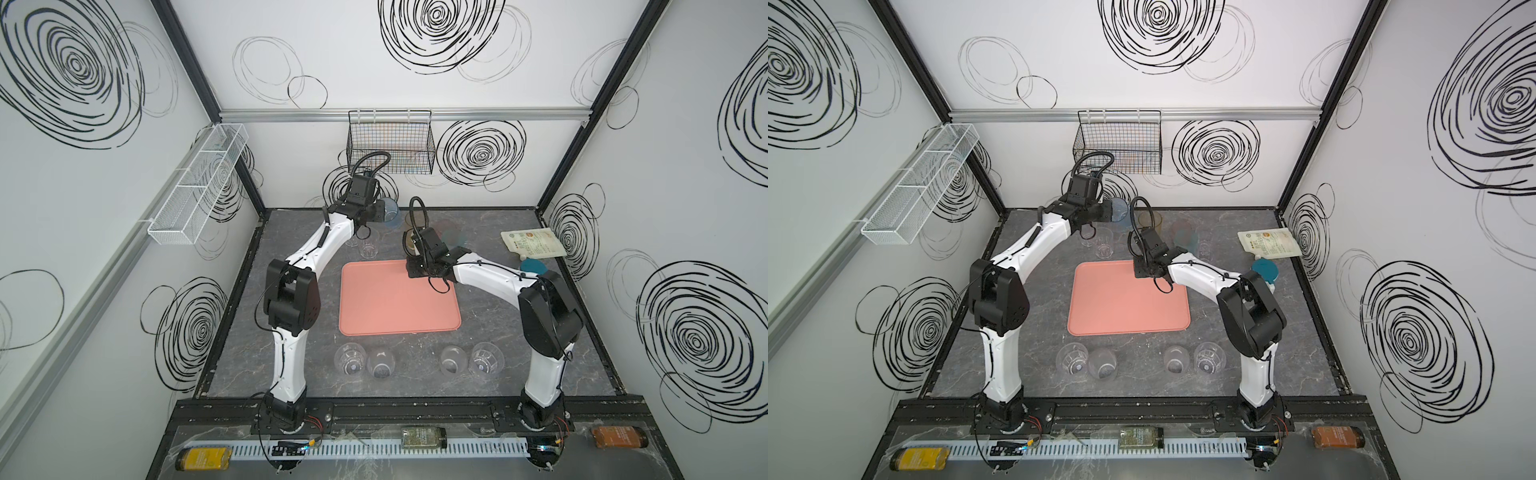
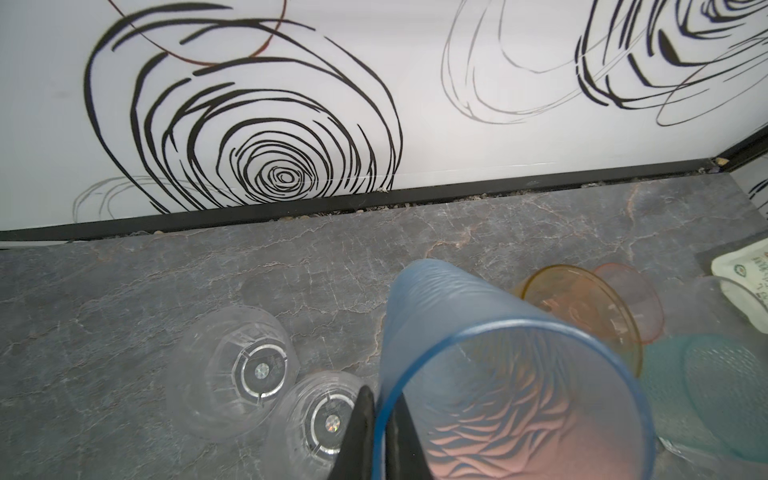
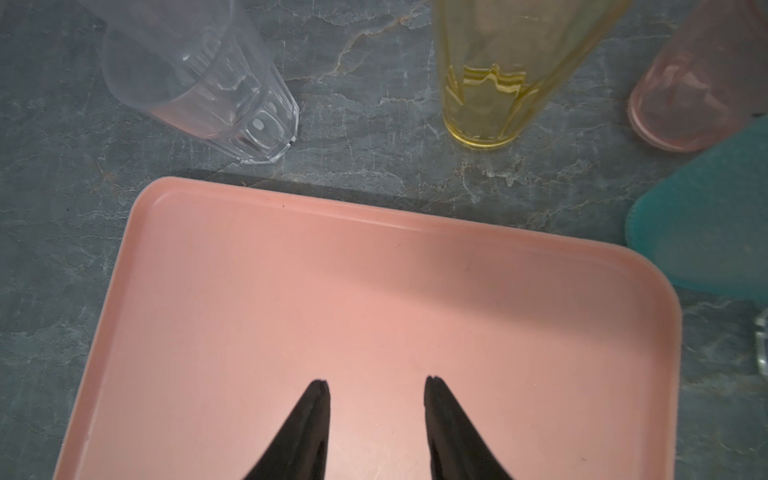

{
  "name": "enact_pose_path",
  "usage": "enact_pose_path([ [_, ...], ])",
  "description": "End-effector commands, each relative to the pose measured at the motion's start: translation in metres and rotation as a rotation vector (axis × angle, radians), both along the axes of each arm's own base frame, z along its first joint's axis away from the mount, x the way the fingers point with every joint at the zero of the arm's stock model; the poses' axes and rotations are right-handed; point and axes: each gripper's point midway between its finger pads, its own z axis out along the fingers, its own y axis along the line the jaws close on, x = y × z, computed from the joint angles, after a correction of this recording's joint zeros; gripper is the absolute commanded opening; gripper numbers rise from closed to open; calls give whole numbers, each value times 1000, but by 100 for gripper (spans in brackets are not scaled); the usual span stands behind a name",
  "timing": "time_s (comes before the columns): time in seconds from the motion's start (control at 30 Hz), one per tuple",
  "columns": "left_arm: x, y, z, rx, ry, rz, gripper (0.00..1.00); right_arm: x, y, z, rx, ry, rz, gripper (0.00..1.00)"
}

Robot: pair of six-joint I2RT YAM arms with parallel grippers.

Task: Place the glasses into the tray
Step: 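Lift the blue glass with left gripper and carry it over the tray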

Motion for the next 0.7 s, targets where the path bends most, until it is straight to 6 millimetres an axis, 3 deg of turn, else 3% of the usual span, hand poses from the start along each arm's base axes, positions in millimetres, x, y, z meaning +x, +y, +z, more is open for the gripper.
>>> enact_pose_path([
  [0.0,-20,21,31,-15,-15,-28,0,1,-6,32,31,-61,-28,42],
  [0.2,-59,34,56,-12,-25,-49,0,-5,-12,45,47,-81,-39,42],
  [0.33,-90,46,60,29,-8,-39,0,-12,-14,52,56,-79,-32,42],
  [0.5,-133,65,44,61,30,-4,0,-22,-18,54,62,-66,-21,42],
  [0.67,-172,68,12,109,156,-24,0,-45,4,55,99,-16,67,42],
])
